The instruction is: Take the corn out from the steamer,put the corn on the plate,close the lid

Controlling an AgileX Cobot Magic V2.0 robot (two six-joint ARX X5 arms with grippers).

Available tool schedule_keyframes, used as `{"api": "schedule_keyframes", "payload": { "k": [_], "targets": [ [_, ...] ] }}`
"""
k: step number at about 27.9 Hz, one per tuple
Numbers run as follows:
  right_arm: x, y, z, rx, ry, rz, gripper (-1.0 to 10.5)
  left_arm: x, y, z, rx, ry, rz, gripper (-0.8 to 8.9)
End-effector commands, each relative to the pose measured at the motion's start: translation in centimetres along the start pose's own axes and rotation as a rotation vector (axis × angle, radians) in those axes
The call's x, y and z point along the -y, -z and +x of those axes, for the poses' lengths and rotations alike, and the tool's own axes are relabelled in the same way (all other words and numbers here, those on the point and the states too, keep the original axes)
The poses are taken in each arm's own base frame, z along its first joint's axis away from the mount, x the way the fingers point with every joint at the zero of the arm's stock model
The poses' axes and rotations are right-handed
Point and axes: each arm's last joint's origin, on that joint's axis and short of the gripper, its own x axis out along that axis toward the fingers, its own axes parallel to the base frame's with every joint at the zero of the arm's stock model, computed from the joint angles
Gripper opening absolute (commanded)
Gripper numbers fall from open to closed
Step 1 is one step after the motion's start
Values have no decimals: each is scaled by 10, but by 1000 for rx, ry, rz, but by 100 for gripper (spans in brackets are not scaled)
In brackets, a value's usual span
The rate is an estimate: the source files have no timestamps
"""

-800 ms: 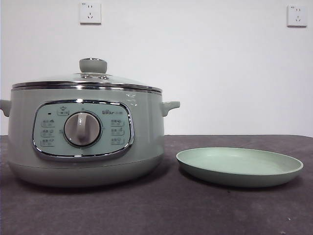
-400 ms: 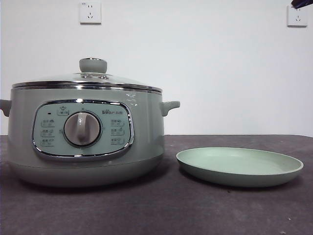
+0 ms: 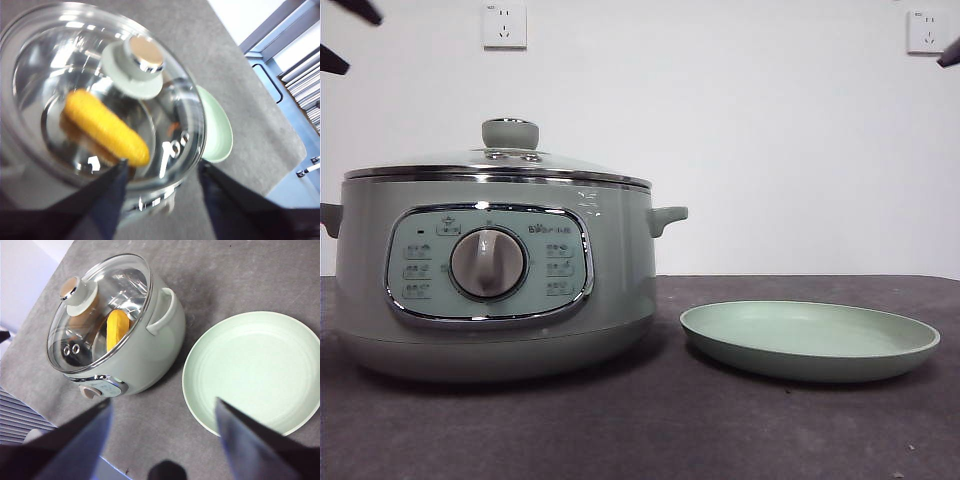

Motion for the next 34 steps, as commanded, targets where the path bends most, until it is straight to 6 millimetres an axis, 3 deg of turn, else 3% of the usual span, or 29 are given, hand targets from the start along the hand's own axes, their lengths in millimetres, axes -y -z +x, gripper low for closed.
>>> {"api": "schedule_keyframes", "payload": {
  "k": [1,9,17,30,34],
  "targets": [
    [-1,-1,0,2,-2,-4,440,3,-8,3,51,-14,49,440],
    [-1,-1,0,2,-2,-3,440,14,-38,29,19,-119,156,440],
    [-1,-1,0,2,-2,4,440,30,-65,72,-51,-229,311,439],
    [0,-1,0,3,20,4,439,18,-60,132,-195,-279,348,428],
    [1,-1,0,6,47,4,439,19,-59,134,-198,-272,374,126]
  ]
}}
